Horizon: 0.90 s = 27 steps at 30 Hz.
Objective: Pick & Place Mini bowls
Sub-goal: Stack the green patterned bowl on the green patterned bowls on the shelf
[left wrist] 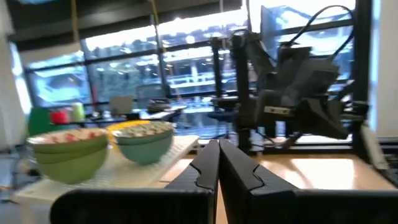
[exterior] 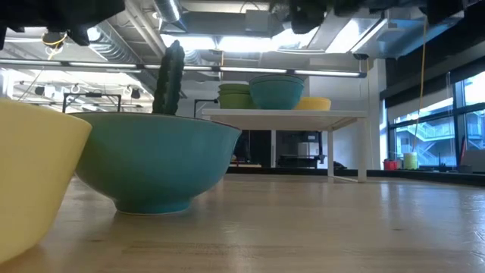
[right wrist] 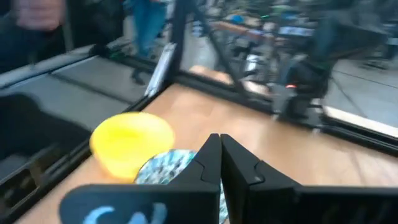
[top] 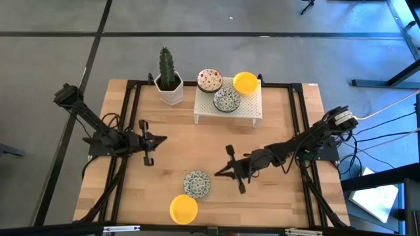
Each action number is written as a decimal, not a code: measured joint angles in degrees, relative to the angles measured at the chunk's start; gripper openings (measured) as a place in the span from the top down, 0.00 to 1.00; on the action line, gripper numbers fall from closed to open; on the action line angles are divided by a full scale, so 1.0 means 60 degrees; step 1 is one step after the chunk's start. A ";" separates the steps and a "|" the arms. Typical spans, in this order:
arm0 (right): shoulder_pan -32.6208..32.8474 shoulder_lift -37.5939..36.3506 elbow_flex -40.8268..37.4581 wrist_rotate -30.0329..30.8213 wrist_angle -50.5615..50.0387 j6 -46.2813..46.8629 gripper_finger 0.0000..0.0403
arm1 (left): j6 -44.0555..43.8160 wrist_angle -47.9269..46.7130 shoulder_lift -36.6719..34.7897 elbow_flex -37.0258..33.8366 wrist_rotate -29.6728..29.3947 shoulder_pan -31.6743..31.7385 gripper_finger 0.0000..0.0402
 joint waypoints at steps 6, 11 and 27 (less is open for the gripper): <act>-0.0205 0.0047 0.0170 0.0236 -0.0092 0.1051 0.95 | 0.1126 0.0264 -0.0165 0.0000 -0.0907 0.0000 0.99; -0.0416 0.0049 0.0190 0.0246 -0.0545 0.2497 0.87 | 0.0423 -0.0802 -0.0162 0.0000 -0.1456 -0.0068 0.98; -0.0588 0.0266 0.0726 0.1149 -0.3254 0.4325 0.44 | -0.0640 -0.0989 -0.0166 -0.0004 0.0901 -0.0087 0.97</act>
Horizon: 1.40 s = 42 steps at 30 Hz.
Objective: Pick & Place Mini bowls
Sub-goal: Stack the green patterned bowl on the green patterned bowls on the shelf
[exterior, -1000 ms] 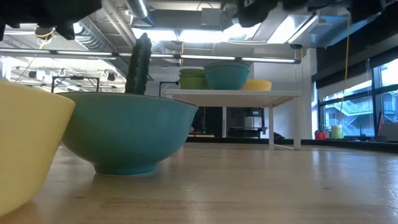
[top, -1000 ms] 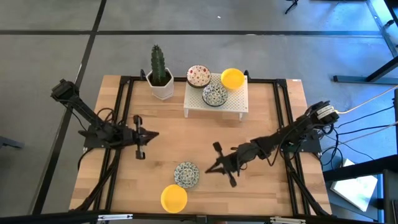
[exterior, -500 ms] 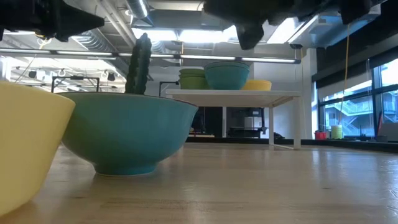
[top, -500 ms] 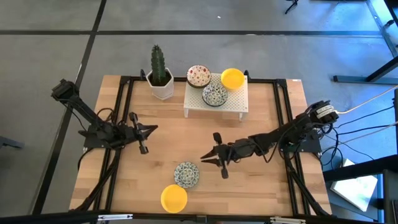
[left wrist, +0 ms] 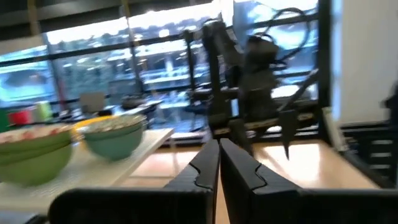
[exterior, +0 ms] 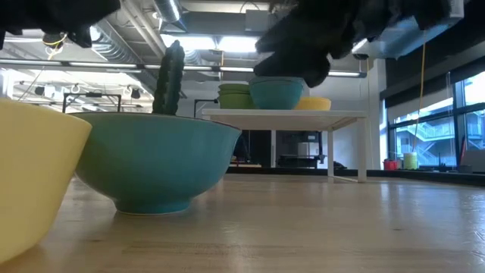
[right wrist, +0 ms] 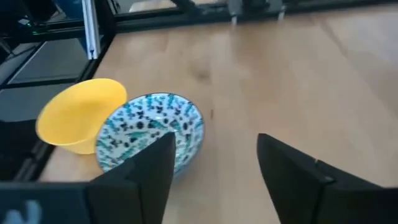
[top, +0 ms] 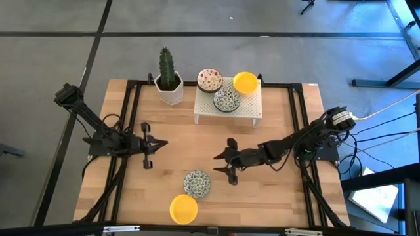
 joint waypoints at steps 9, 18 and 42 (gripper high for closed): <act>0.0091 0.1205 0.4494 -0.0163 -0.6623 0.0401 0.40 | 0.0605 0.0676 0.0004 0.0000 0.0675 0.0000 0.98; -0.0102 0.2736 0.7233 -0.1487 -0.9315 0.0689 0.40 | -0.0020 0.0668 0.0004 0.0000 0.1110 0.0000 0.97; -0.0941 0.2645 0.7500 -0.1089 -0.9610 0.1334 0.40 | 0.0097 -0.0255 0.0004 0.0000 0.4676 0.0000 0.98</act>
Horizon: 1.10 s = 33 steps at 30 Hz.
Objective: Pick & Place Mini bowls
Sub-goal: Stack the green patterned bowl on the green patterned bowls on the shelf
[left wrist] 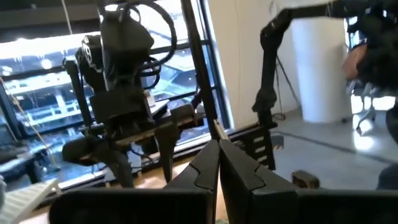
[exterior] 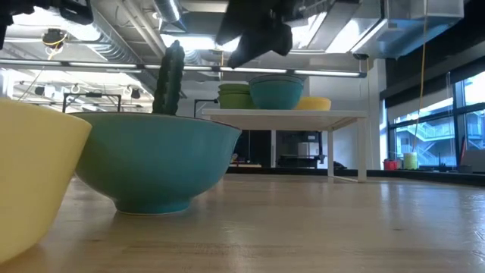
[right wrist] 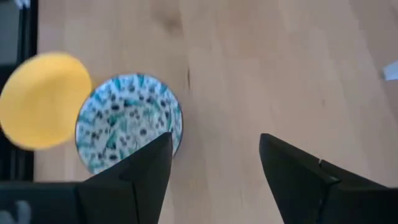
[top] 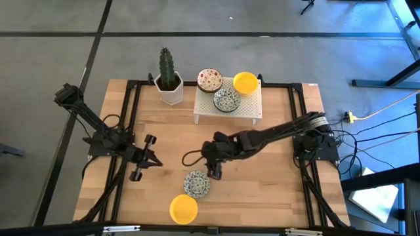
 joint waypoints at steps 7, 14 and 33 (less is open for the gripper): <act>-0.0250 0.0331 0.0000 0.0065 0.0531 0.0259 0.40 | 0.0725 -0.0484 0.0000 0.0000 -0.0012 0.0000 0.97; -0.0221 0.1151 -0.0018 -0.0657 0.0824 0.0332 0.40 | 0.0704 -0.1304 0.0000 0.0000 -0.0077 0.0000 0.98; 0.0051 0.1759 -0.0018 -0.1281 0.1213 0.0207 0.40 | -0.0560 -0.2274 0.0000 0.0000 -0.0074 0.0000 0.97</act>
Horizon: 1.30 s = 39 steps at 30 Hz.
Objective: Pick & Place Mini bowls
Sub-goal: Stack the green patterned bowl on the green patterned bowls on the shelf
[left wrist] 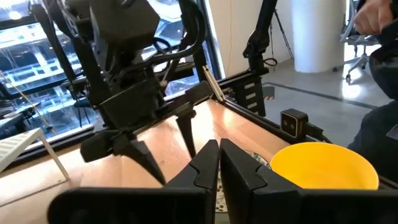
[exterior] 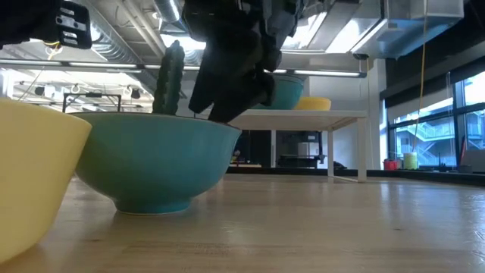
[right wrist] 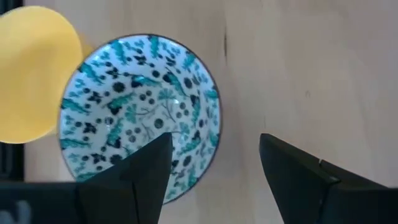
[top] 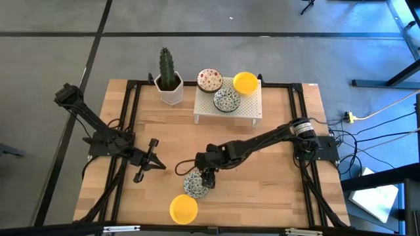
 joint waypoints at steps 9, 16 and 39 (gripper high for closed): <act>0.0209 0.0566 0.0003 -0.0035 0.0405 0.0029 0.40 | -0.0423 -0.0085 0.0000 0.0000 0.0004 0.0000 0.97; 0.0176 0.0966 0.0000 -0.0398 0.0350 0.0015 0.40 | -0.0648 -0.0090 0.0000 -0.0004 0.0008 0.0000 0.97; -0.0456 0.0790 0.0081 -0.1625 -0.0515 0.0563 0.96 | -0.1013 -0.0018 0.0000 -0.0004 -0.0387 0.0000 0.98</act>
